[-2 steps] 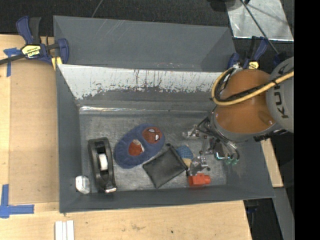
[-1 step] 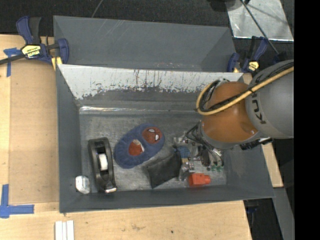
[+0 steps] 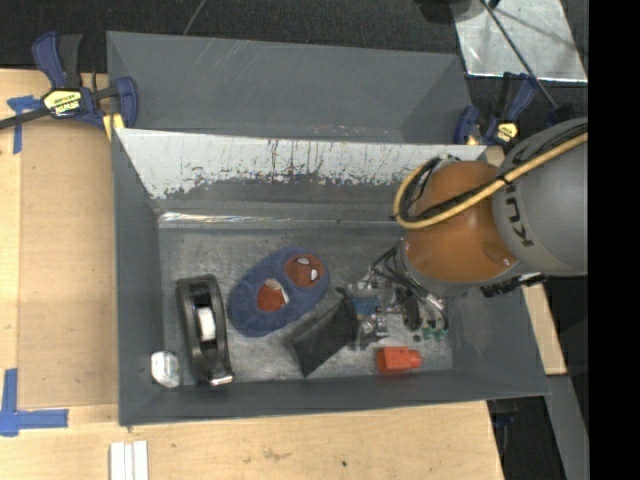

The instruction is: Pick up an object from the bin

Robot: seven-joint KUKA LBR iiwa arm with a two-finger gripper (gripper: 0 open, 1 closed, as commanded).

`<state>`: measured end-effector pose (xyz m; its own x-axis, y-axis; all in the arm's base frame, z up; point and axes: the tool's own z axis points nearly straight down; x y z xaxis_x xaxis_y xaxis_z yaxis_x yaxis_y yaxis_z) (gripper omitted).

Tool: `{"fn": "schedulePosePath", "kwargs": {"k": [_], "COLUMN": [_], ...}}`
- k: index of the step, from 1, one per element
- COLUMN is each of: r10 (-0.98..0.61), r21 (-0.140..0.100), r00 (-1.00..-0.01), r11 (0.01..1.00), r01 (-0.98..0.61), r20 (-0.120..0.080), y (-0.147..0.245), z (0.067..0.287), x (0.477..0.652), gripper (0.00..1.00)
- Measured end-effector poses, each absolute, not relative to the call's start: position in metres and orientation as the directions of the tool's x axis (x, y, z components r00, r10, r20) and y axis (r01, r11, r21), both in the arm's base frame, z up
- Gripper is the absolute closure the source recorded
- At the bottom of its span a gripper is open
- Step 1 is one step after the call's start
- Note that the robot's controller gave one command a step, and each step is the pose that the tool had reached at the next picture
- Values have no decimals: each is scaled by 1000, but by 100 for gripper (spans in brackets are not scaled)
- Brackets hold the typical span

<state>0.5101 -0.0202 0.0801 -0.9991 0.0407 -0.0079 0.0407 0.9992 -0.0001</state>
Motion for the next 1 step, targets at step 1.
{"fn": "schedulePosePath", "kwargs": {"k": [1], "r10": [5], "r21": [-2], "r00": [-1000], "r11": [1000], "r01": [5], "r20": [-12], "y": [-42], "z": [220], "x": [523], "gripper": [100]}}
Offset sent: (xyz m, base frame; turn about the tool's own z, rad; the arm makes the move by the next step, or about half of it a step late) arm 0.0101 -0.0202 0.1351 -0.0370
